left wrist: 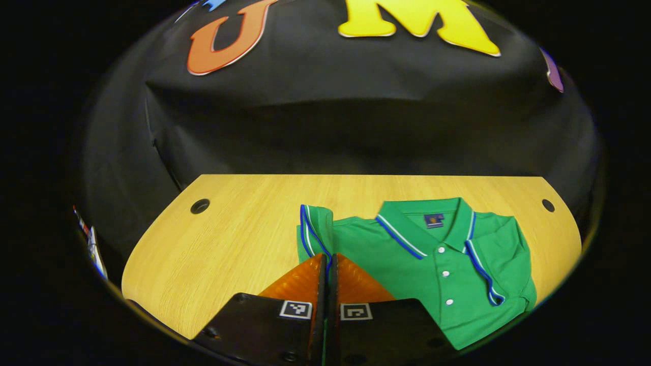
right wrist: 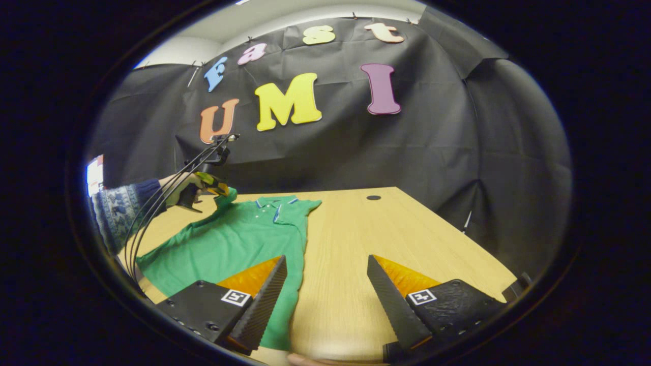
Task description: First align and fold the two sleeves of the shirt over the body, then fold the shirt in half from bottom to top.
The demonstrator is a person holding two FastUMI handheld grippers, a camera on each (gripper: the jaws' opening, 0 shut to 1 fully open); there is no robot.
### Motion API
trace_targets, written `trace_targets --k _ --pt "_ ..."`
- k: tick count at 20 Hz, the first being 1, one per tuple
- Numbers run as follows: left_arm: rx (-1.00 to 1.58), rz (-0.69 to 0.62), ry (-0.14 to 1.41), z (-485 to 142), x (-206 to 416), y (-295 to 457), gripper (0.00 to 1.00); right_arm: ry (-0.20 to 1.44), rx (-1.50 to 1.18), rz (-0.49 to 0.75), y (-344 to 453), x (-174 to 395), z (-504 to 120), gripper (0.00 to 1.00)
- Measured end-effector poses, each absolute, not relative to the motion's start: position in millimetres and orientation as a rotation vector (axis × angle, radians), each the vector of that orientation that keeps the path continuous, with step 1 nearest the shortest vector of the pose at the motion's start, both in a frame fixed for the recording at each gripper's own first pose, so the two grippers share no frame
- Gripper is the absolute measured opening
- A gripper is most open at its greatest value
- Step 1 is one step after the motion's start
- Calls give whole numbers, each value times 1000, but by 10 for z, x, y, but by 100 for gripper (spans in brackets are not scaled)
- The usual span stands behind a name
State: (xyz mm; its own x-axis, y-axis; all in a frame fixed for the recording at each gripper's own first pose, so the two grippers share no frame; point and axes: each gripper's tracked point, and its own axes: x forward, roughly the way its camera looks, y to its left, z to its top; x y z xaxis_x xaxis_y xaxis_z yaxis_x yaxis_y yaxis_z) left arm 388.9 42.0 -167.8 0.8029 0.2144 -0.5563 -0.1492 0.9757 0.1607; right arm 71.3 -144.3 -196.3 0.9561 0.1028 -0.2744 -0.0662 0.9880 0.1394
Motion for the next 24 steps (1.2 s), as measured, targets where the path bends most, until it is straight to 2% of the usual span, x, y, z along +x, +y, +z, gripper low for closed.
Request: trace_targets --k 1,5,6,7,8,16,24 --pt "125 175 613 -1693 3878 271 21 296 133 78 -1444 695 -1984 96" --pt "90 148 568 -1544 3785 -37 100 311 125 61 -1443 562 -1975 96" --pt "61 136 556 -1481 3711 -101 100 308 115 57 -1438 544 -1957 96" --pt "55 128 534 -1390 3632 -124 100 305 107 57 -1414 501 -1940 92" --pt "57 128 512 -1294 3546 -115 100 301 105 58 -1377 477 -1912 96" --pt "12 80 373 -716 2465 16 100 220 79 84 -1002 138 -1532 96" --pt "63 121 313 -809 1180 491 100 226 38 84 -669 -72 -1498 96"
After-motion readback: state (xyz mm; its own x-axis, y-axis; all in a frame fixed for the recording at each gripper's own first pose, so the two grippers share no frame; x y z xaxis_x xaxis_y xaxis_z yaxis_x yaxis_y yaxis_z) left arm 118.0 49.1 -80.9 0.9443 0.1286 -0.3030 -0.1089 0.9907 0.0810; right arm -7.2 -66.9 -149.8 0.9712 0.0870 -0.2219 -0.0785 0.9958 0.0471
